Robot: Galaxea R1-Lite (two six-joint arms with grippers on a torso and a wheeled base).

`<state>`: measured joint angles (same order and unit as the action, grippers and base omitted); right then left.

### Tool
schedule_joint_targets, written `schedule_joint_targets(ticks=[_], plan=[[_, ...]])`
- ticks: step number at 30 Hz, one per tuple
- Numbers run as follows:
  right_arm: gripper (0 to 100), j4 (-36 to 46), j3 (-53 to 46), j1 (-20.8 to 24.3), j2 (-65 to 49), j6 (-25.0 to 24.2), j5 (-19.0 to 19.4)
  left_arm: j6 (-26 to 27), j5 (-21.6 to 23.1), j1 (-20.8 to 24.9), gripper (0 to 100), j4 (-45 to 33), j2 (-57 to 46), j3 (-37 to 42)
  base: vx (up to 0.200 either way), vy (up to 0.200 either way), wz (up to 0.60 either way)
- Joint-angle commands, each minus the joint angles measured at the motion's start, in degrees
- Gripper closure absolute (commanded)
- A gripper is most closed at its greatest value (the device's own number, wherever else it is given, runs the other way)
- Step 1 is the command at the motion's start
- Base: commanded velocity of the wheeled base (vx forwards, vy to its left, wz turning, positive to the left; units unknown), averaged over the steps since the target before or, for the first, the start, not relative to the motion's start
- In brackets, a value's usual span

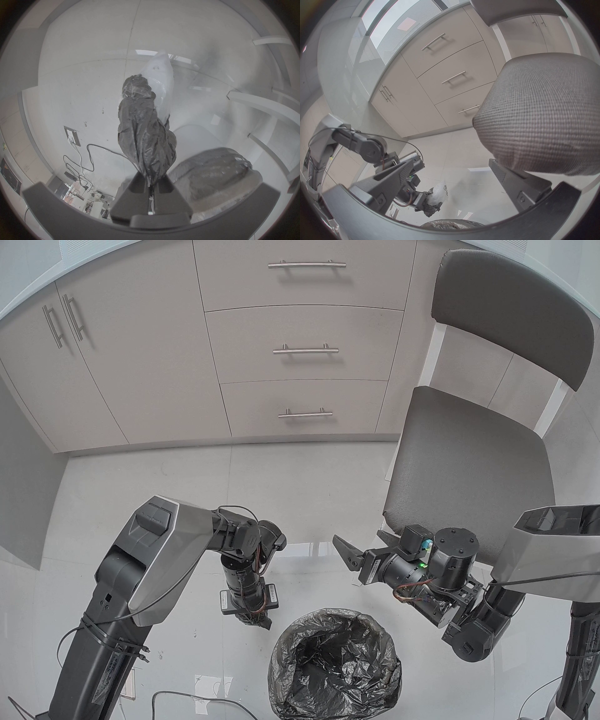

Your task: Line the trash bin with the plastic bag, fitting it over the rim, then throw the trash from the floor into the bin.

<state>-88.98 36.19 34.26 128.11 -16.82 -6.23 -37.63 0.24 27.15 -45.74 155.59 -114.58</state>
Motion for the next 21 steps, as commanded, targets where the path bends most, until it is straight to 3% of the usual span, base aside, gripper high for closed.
schedule_joint_targets(ticks=[1,21], plan=[[0,-1.0,-0.6,-0.1,-0.7,1.5,0.1,-0.2,0.0,2.5,100,-7.3,-6.9,0.0,0.0,0.0,0.0],[0,-1.0,-0.6,0.0,-0.8,1.8,0.1,1.4,-0.2,10.0,100,-30.5,-23.3,0.0,0.0,0.0,0.0]])
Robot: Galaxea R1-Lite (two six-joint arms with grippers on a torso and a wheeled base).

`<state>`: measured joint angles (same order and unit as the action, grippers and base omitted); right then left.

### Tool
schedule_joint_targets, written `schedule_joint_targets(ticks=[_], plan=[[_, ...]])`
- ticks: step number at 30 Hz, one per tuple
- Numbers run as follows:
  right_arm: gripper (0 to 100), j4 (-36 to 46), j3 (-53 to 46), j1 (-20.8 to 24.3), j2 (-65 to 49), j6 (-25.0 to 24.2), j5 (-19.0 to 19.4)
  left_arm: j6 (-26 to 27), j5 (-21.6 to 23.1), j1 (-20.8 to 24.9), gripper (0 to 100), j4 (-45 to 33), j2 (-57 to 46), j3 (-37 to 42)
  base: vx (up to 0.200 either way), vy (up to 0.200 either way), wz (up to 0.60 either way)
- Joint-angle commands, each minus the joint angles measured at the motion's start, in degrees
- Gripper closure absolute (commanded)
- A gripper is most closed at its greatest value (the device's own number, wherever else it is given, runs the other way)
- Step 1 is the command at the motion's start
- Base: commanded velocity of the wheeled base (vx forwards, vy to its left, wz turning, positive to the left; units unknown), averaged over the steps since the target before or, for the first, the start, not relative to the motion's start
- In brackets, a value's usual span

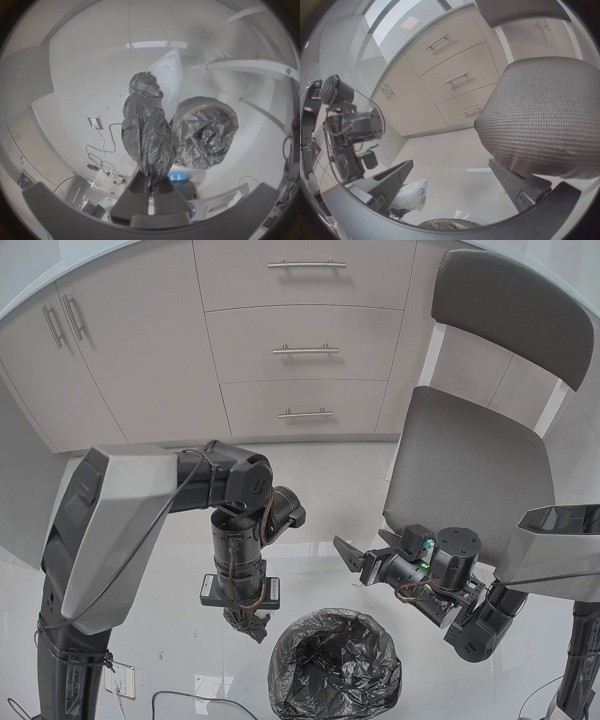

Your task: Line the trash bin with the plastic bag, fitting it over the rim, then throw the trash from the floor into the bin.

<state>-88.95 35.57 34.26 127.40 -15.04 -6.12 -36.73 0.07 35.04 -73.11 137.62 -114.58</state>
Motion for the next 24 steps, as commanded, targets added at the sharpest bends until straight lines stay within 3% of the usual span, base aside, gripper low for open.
schedule_joint_targets(ticks=[1,13,24], plan=[[0,-1.0,0.0,-0.1,-0.1,0.0,0.0,0.4,-0.1,2.2,100,-3.3,-5.4,0.0,0.0,0.0,0.0],[0,-1.0,0.4,-0.4,0.3,-0.1,0.0,0.4,-4.6,10.0,100,-9.5,-10.9,0.0,0.0,0.0,0.0],[0,-1.0,0.6,-1.3,0.4,-0.1,0.0,0.5,-4.6,11.7,100,-7.8,-10.6,0.0,0.0,0.0,0.0]])
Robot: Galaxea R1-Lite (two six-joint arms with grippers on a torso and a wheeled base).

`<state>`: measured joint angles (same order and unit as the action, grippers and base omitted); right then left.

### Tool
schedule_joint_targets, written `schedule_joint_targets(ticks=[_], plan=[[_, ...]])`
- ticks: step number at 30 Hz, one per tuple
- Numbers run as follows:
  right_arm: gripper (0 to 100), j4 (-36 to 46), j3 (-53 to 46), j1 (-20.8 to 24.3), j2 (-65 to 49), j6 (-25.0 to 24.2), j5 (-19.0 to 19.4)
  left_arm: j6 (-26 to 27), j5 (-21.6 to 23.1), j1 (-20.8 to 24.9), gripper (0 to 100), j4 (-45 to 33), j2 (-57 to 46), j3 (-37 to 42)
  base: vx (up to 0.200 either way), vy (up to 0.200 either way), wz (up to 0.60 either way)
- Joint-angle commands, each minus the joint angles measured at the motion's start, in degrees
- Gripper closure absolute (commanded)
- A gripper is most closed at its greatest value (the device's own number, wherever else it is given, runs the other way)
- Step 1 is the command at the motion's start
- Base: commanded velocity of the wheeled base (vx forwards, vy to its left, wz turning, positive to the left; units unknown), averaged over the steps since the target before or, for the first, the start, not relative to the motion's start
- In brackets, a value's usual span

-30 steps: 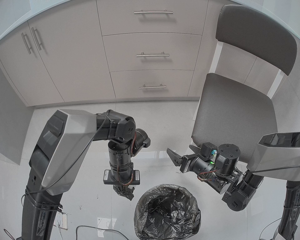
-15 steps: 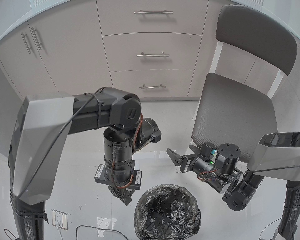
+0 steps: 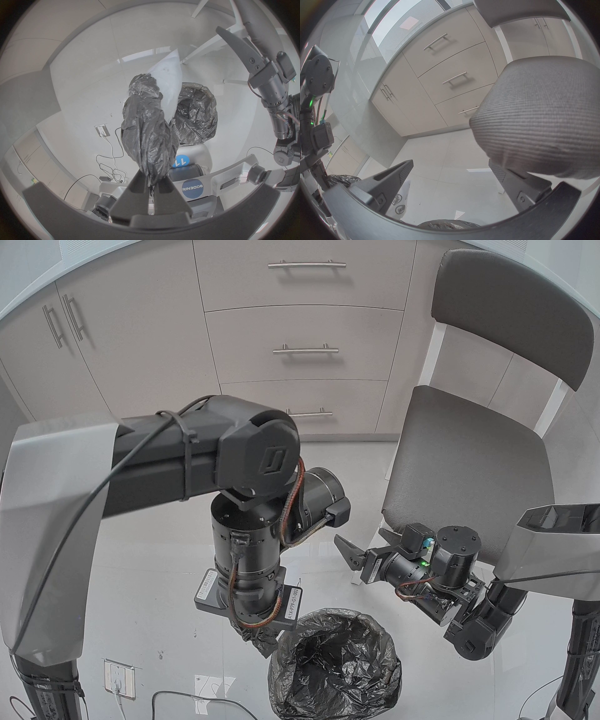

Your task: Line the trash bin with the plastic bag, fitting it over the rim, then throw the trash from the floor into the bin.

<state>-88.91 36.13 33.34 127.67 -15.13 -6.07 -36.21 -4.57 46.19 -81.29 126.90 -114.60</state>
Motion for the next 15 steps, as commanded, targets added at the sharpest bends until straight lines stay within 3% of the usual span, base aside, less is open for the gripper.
schedule_joint_targets(ticks=[1,8,15], plan=[[0,-1.1,0.1,-0.4,0.1,0.0,-0.1,0.0,0.0,0.7,100,0.7,0.1,0.0,0.0,0.0,0.0],[0,-1.1,0.3,-0.5,0.1,0.0,-0.1,0.0,0.0,3.5,100,1.6,-0.2,0.0,0.0,0.0,0.0],[0,-1.1,0.3,-0.5,0.0,0.0,-0.1,0.0,-0.1,6.2,100,1.7,0.0,0.0,-0.2,0.0,0.0]])
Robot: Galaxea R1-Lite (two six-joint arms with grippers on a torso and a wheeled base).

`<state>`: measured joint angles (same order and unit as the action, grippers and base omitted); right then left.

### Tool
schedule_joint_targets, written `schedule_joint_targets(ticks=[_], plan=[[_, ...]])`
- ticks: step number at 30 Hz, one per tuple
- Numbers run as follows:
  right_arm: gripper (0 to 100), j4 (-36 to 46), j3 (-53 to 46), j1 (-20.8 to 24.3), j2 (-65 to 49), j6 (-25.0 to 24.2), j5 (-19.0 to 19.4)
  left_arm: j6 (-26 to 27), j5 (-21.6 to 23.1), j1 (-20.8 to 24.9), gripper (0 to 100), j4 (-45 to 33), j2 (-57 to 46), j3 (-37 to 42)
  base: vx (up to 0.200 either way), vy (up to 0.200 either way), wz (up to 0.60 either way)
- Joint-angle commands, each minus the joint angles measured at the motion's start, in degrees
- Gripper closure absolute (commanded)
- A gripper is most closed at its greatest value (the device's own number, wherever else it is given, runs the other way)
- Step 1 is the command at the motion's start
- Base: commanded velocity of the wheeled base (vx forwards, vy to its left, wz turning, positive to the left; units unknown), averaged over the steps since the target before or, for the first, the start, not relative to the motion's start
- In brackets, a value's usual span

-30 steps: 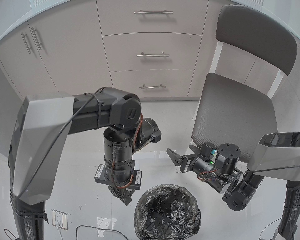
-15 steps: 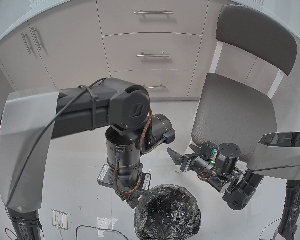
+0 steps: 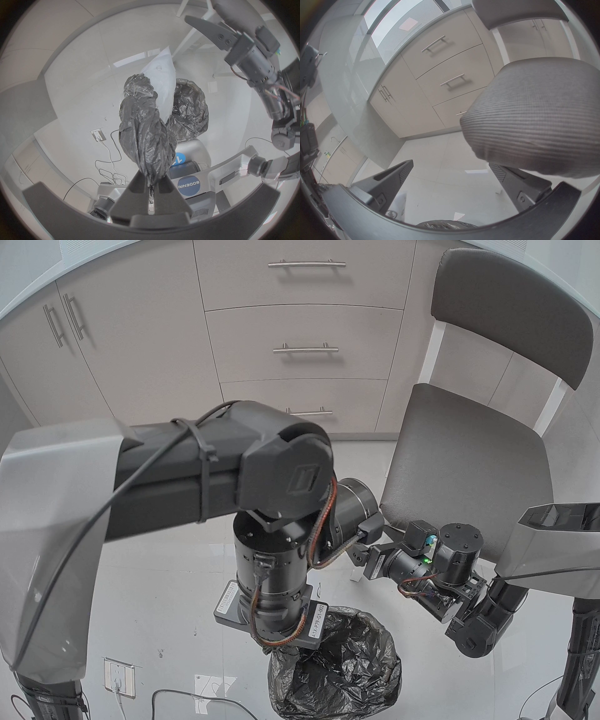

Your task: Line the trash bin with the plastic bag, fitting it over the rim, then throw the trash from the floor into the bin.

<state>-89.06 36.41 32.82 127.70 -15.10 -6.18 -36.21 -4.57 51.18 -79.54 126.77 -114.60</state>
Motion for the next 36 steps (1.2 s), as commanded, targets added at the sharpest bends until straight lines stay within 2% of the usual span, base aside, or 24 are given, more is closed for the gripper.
schedule_joint_targets(ticks=[1,8,26,36], plan=[[0,-0.9,0.0,0.1,0.1,0.0,0.0,0.0,-0.1,1.5,100,0.0,0.2,0.0,-0.2,0.0,0.0],[0,-0.9,0.0,0.1,0.0,-0.1,0.0,0.0,-0.1,1.6,100,0.0,0.2,0.0,-0.2,0.0,0.0],[0,-0.9,0.1,-0.4,-0.9,-0.5,0.0,0.0,-0.1,1.5,100,0.1,0.9,0.0,0.0,0.0,0.0],[0,-0.9,-0.1,-0.4,-2.2,-0.6,0.1,0.0,-0.1,1.6,100,0.2,1.4,0.0,0.18,-0.18,0.0]])
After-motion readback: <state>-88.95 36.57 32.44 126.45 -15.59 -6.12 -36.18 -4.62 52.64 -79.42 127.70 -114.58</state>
